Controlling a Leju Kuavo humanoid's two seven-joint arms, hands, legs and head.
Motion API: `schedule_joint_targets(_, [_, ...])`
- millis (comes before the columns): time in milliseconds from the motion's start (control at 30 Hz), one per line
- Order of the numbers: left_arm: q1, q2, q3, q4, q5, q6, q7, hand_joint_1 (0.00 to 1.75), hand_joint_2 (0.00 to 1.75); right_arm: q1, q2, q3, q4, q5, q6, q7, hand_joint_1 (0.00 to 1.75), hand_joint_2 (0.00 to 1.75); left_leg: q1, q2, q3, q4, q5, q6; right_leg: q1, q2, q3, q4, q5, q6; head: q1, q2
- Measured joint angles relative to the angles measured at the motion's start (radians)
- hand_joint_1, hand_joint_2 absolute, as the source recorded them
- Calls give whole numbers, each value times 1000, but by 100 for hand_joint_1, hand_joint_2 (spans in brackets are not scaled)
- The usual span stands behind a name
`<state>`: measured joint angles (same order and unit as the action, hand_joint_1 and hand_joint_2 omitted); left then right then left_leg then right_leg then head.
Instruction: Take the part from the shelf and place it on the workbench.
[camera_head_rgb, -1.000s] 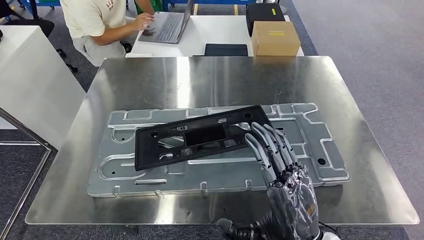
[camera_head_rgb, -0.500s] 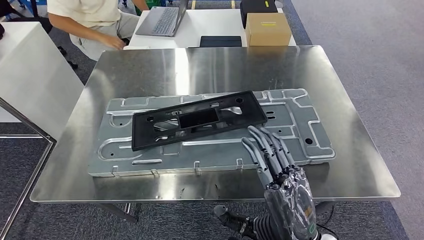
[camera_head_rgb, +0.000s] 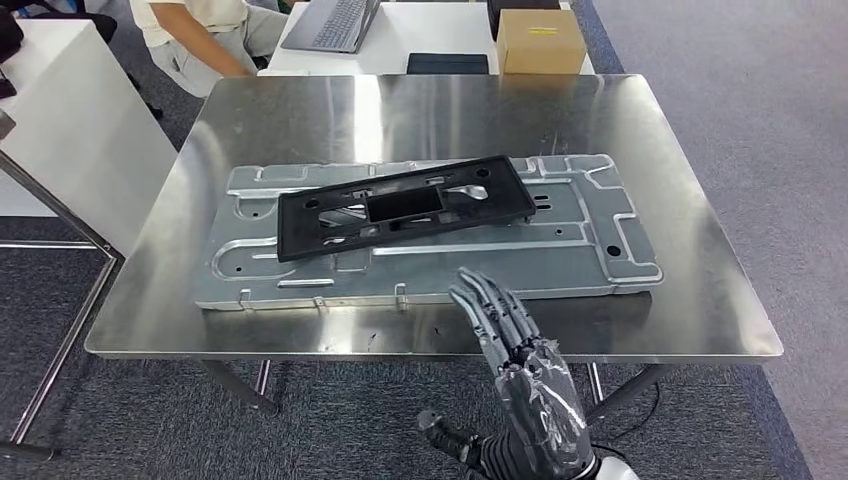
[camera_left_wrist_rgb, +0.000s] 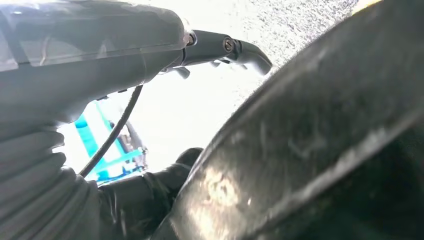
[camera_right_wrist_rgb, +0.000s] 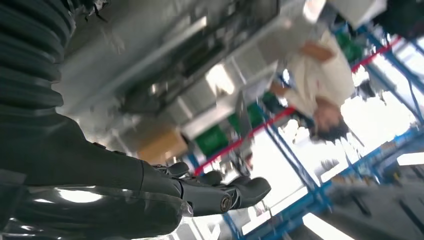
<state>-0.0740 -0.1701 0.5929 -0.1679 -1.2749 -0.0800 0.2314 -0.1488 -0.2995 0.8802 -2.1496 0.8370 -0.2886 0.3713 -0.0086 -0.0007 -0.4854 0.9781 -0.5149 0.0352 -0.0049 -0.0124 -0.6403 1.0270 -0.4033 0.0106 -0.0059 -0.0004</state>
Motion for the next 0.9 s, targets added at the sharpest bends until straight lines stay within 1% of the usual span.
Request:
schedule_joint_targets(33, [0,-1,2,0,4,3,-1,0,175,1,0,7,8,-31,-10,7,0,175,3,2,-5,-7,12,6,0,2,-6,14,-20,5,2,0])
schedule_joint_targets(67, [-1,-3,4,0,9,5,-1,0,175,3,0,14,17,-62,-22,10,0,175,7,4,-13,-12,23,11,-1,5,-17,48,-57,9,4,0])
schedule_joint_targets(133, [-2,-4,9,0,16,9,-4,0,175,4,0,28,43,-122,-50,-1,0,175,6,7,-34,-11,40,17,-4,9,-47,159,-148,14,7,0])
schedule_joint_targets(167, [-2,-5,10,0,18,10,-6,0,175,5,1,35,60,-152,-62,-16,0,175,6,8,-46,-9,48,17,-6,10,-57,212,-173,17,7,0])
schedule_joint_targets(200, [-3,-5,12,0,17,10,-7,0,175,5,3,41,80,-177,-70,-31,0,175,6,8,-59,-6,55,15,-8,10,-56,244,-175,20,7,0])
schedule_joint_targets(233, [-3,-5,13,0,15,10,-8,0,175,5,5,47,101,-201,-75,-45,0,175,7,9,-72,-1,61,13,-10,9,-39,244,-157,22,7,0])
schedule_joint_targets(267, [-3,-5,13,0,13,11,-8,0,175,5,7,53,118,-221,-77,-53,0,175,7,9,-85,6,66,10,-12,9,-6,209,-129,23,7,0])
schedule_joint_targets(300, [-3,-6,14,0,11,12,-8,0,175,5,8,59,132,-237,-78,-57,0,175,8,8,-97,13,70,7,-14,9,37,151,-108,23,7,0])
schedule_joint_targets(333, [-4,-6,14,0,9,14,-8,0,175,4,9,65,144,-252,-79,-58,0,175,7,8,-108,23,73,3,-13,10,82,85,-100,22,7,0])
schedule_joint_targets(367, [-4,-6,14,0,8,17,-7,0,175,5,9,70,154,-265,-79,-59,0,175,6,8,-116,30,77,-3,-11,11,114,34,-103,19,6,0])
schedule_joint_targets(400, [-4,-7,15,0,8,20,-7,0,175,4,10,76,162,-277,-79,-58,0,175,5,7,-121,34,80,-9,-9,12,131,2,-111,16,6,0])
schedule_joint_targets(433, [-4,-7,16,0,9,25,-8,0,175,5,10,81,170,-286,-80,-57,0,175,4,7,-124,37,85,-16,-6,13,135,-10,-114,11,6,0])
schedule_joint_targets(467, [-3,-7,17,0,13,29,-10,0,175,5,10,85,177,-294,-81,-55,0,175,4,6,-126,36,90,-22,-7,13,130,-10,-110,4,5,0])
schedule_joint_targets(500, [-2,-7,19,0,18,33,-14,0,175,5,10,90,184,-301,-83,-52,0,175,6,5,-130,41,87,-28,-8,12,126,-13,-105,-3,5,0])
schedule_joint_targets(533, [-2,-7,21,0,23,36,-19,0,175,6,10,93,190,-307,-84,-49,0,175,7,4,-138,57,69,-34,-10,10,120,-14,-98,-13,3,0])
schedule_joint_targets(567, [-1,-7,24,0,27,39,-22,0,175,6,11,96,195,-312,-85,-47,0,175,9,4,-152,91,37,-39,-12,9,113,-16,-90,-22,1,0])
schedule_joint_targets(633, [-1,-7,31,0,32,42,-26,0,175,7,11,103,206,-318,-87,-43,0,175,11,3,-189,206,-50,-49,-11,7,97,-16,-76,-32,-4,0])
schedule_joint_targets(667, [-1,-7,33,0,34,43,-27,0,175,7,11,106,211,-321,-88,-42,0,175,12,3,-204,262,-79,-52,-10,6,88,-15,-70,-33,-5,0])
schedule_joint_targets(700, [-1,-7,35,0,35,45,-28,0,175,7,11,109,216,-324,-89,-40,0,175,12,3,-208,296,-90,-53,-8,6,78,-13,-63,-33,-4,0])
schedule_joint_targets(733, [-2,-7,37,0,36,46,-30,0,175,7,11,111,221,-329,-90,-37,0,175,12,3,-194,295,-80,-52,-7,6,68,-11,-58,-33,-4,0])
schedule_joint_targets(767, [-1,-6,39,0,36,47,-31,0,175,6,11,113,226,-334,-91,-33,0,175,13,3,-163,258,-55,-52,-6,7,59,-8,-55,-34,-4,0])
schedule_joint_targets(800, [-1,-6,40,0,37,48,-33,0,175,6,11,114,230,-338,-95,-25,0,175,15,3,-118,192,-27,-54,-5,8,52,-5,-53,-34,-4,0])
schedule_joint_targets(833, [-1,-6,42,0,36,49,-34,0,131,6,11,115,235,-340,-103,-13,0,175,16,2,-73,120,-14,-60,-2,9,46,0,-53,-33,-5,0])
schedule_joint_targets(867, [0,-6,42,0,36,50,-34,0,87,7,11,115,241,-340,-113,2,0,175,18,1,-40,64,-6,-61,1,9,42,5,-53,-32,-6,0])
schedule_joint_targets(900, [2,-6,43,0,36,51,-35,0,44,8,10,116,247,-335,-129,23,0,131,18,1,-21,30,-10,-58,5,10,39,8,-52,-30,-6,0])
